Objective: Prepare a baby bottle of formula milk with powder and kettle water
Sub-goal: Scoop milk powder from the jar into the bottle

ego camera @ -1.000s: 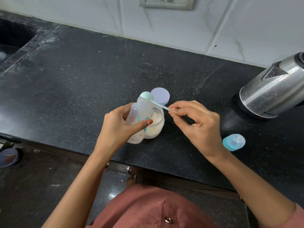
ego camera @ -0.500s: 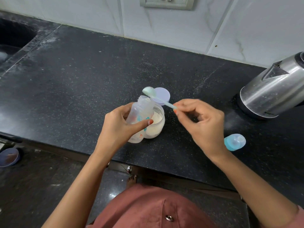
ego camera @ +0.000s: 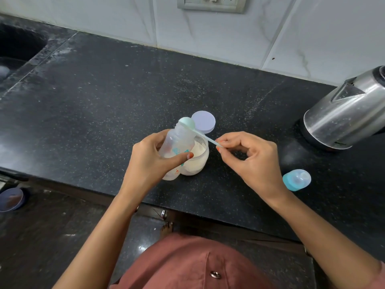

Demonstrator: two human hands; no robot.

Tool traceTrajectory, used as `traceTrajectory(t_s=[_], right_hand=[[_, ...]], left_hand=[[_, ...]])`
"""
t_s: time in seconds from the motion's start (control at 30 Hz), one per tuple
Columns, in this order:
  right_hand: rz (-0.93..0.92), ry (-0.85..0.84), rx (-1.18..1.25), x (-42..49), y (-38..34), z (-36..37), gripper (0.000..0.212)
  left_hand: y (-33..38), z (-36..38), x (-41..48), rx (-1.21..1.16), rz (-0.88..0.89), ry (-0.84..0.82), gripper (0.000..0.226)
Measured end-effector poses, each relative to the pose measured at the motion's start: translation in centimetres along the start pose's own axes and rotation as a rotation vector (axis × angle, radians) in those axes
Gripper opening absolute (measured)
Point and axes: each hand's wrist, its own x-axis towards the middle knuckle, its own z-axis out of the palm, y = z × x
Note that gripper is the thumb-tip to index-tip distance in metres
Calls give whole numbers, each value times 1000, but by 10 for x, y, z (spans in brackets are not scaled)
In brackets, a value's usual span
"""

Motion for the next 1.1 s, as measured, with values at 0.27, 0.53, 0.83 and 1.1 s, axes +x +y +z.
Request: traceTrajectory(t_s=[0.27, 0.53, 0.83, 1.1], right_hand=[[16, -12, 10, -2, -1, -2, 8], [533, 50, 438, 9, -11, -5, 16], [604, 34, 247, 17, 3, -1, 10], [235, -286, -418, 40, 15, 32, 12]], left_hand=[[-3, 0, 0, 34, 7, 13, 43], [-5, 0, -2, 13, -1, 14, 44], [-19, -2, -12, -103, -27, 13, 49], [-28, -2, -12, -166, -48, -45, 54]])
